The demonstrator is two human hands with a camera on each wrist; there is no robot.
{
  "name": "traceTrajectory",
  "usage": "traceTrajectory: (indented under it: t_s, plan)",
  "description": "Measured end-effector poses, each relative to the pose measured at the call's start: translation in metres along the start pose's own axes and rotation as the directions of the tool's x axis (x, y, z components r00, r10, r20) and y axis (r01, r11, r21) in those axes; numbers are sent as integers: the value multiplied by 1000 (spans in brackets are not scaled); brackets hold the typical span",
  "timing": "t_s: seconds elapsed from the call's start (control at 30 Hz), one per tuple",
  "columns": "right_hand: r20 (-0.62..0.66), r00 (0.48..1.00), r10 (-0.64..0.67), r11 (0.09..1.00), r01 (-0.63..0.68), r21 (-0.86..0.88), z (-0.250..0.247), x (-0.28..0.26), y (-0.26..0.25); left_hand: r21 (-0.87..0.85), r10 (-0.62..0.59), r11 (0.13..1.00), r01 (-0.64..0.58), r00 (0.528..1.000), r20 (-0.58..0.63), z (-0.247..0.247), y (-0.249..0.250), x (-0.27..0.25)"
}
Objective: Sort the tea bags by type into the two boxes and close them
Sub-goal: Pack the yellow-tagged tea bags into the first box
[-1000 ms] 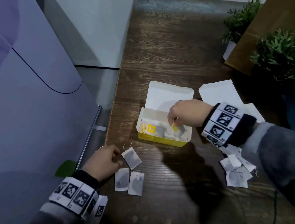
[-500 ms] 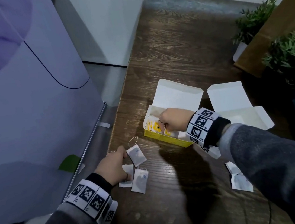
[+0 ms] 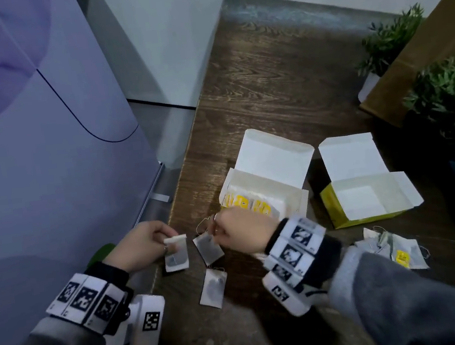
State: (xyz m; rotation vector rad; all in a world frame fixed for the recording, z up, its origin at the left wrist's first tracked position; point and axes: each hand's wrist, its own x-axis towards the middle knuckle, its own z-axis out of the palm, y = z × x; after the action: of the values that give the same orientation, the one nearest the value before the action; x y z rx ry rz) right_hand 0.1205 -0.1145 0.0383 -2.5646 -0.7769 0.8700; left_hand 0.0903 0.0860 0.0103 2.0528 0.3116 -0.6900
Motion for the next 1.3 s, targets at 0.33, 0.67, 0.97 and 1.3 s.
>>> traceTrajectory:
  t_s: [0.33,0.67,0.97,1.3]
  plan:
    - [-54,960,276,961,-276,12,64,27,-10,-295,-33,955,18,998,-44,-7,-2,2]
    - [6,936,352,877,-332,349,65,19,-1,-897,146,333,290,924,353,-6,20,2]
    - [-95,959,267,824,-176,538,42,-19,8,-912,213,303,276,913,347,-1,37,1]
    - [-498,768,402,895,-215,391,-44,-71,74,-629,113,763,152,926,361,25,70,6]
